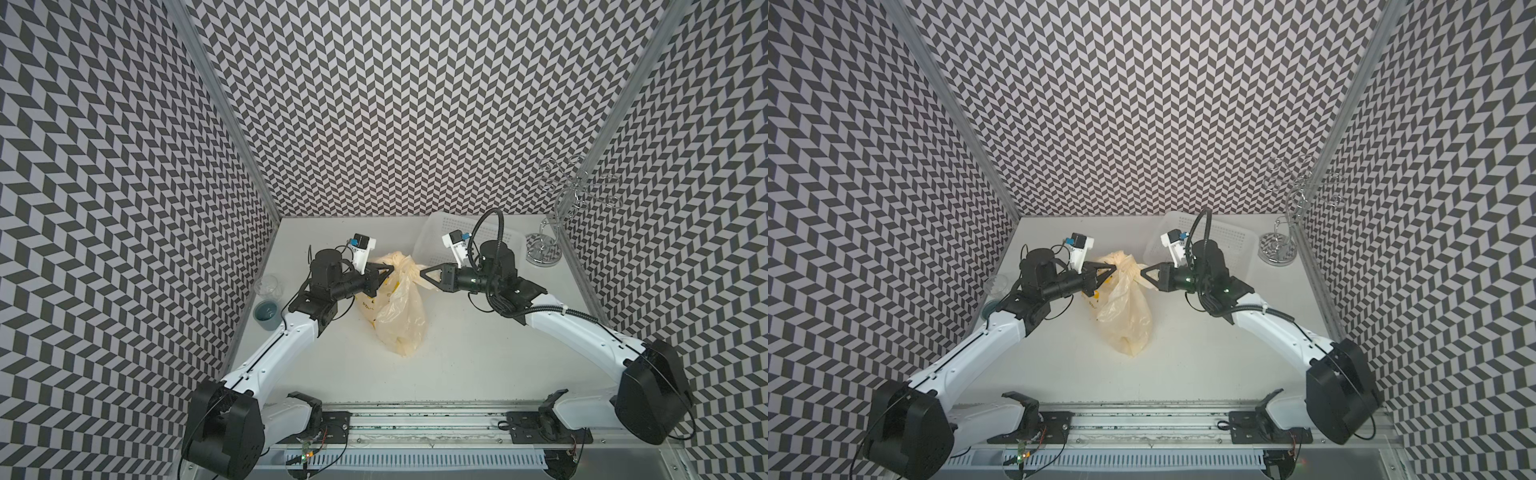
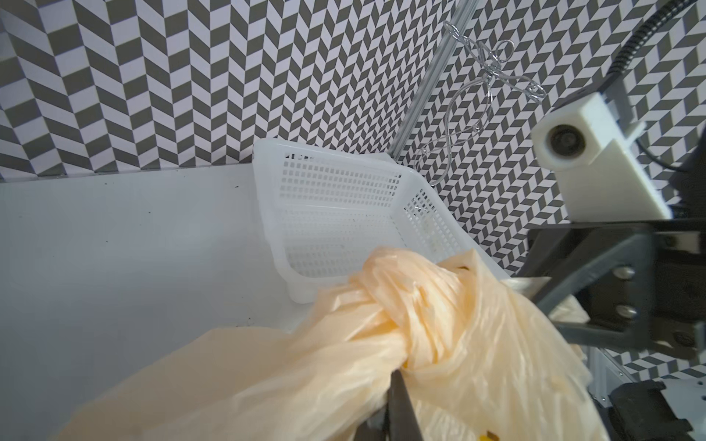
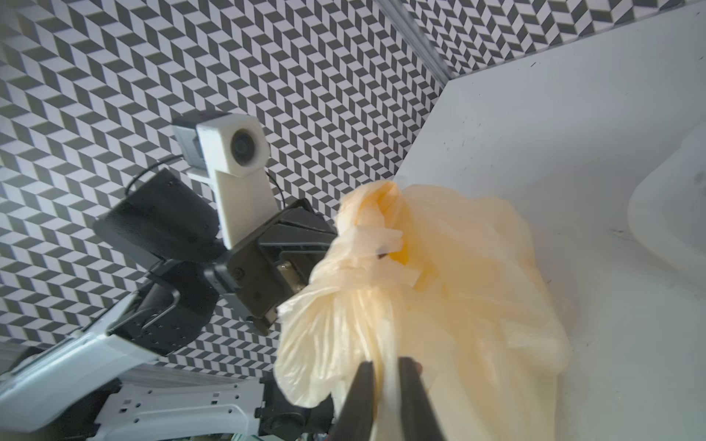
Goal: Place the peach into a plastic bag & tie a knot
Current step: Tie the plastic bag at the center of the board.
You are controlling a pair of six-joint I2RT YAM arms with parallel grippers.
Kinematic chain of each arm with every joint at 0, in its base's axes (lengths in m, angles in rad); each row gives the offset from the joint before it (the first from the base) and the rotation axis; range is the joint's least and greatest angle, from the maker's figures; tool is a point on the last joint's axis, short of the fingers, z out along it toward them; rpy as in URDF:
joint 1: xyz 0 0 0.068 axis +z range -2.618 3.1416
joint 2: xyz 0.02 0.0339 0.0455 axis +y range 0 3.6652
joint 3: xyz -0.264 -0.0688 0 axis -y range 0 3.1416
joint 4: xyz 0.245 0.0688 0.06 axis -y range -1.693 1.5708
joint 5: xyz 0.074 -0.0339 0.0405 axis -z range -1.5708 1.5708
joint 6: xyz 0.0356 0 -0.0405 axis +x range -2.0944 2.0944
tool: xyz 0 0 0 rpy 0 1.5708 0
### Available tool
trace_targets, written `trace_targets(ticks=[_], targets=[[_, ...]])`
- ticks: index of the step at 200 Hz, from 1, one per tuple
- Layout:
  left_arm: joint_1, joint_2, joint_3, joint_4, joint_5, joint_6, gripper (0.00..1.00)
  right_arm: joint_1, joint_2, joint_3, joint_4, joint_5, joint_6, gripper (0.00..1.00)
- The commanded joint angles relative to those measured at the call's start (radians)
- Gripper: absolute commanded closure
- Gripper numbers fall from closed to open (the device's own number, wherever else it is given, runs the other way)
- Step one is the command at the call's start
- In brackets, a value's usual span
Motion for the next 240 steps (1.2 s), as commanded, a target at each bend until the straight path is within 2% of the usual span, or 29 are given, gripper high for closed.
trace_targets(ticks=[1, 33, 53, 82, 96, 111, 120, 152, 164, 173, 189, 212, 240], targets=[[0.049, -0.031, 0.069, -0.043, 0.141, -0.08, 1.0, -0.076, 0.004, -0.018, -0.016, 0.033, -0.04, 1.0], [0.06, -0.117, 0.007, 0.048, 0.376, -0.255, 1.0, -0.15, 0.013, -0.059, 0.009, 0.093, -0.082, 1.0], [0.063, -0.158, -0.017, 0.088, 0.424, -0.313, 1.0, -0.177, 0.038, -0.051, -0.021, 0.139, -0.118, 1.0], [0.124, -0.185, -0.076, 0.279, 0.455, -0.471, 1.0, -0.217, 0.049, -0.089, -0.012, 0.156, -0.132, 1.0], [0.145, -0.18, -0.077, 0.259, 0.424, -0.454, 1.0, -0.233, 0.044, -0.103, 0.001, 0.14, -0.142, 1.0], [0.16, -0.17, -0.027, 0.004, 0.315, -0.258, 1.0, -0.243, 0.039, -0.102, -0.027, 0.182, -0.167, 1.0], [0.168, -0.173, -0.026, -0.065, 0.266, -0.193, 1.0, -0.253, 0.038, -0.099, -0.062, 0.235, -0.174, 1.0], [0.208, -0.176, -0.076, -0.17, 0.137, -0.135, 1.0, -0.307, 0.024, -0.133, -0.115, 0.3, -0.216, 1.0], [0.207, -0.165, -0.085, -0.245, 0.042, -0.05, 1.0, -0.316, 0.012, -0.14, -0.132, 0.342, -0.219, 1.0], [0.209, -0.151, -0.085, -0.28, -0.002, -0.014, 1.0, -0.319, 0.008, -0.143, -0.124, 0.319, -0.229, 1.0], [0.21, -0.123, -0.07, -0.302, -0.028, 0.004, 1.0, -0.318, 0.01, -0.139, -0.124, 0.297, -0.221, 1.0], [0.247, -0.146, -0.085, -0.294, -0.04, -0.017, 1.0, -0.325, -0.008, -0.135, -0.171, 0.397, -0.231, 1.0], [0.3, -0.183, -0.179, -0.22, -0.012, -0.123, 1.0, -0.327, 0.0, -0.169, -0.17, 0.376, -0.236, 1.0]])
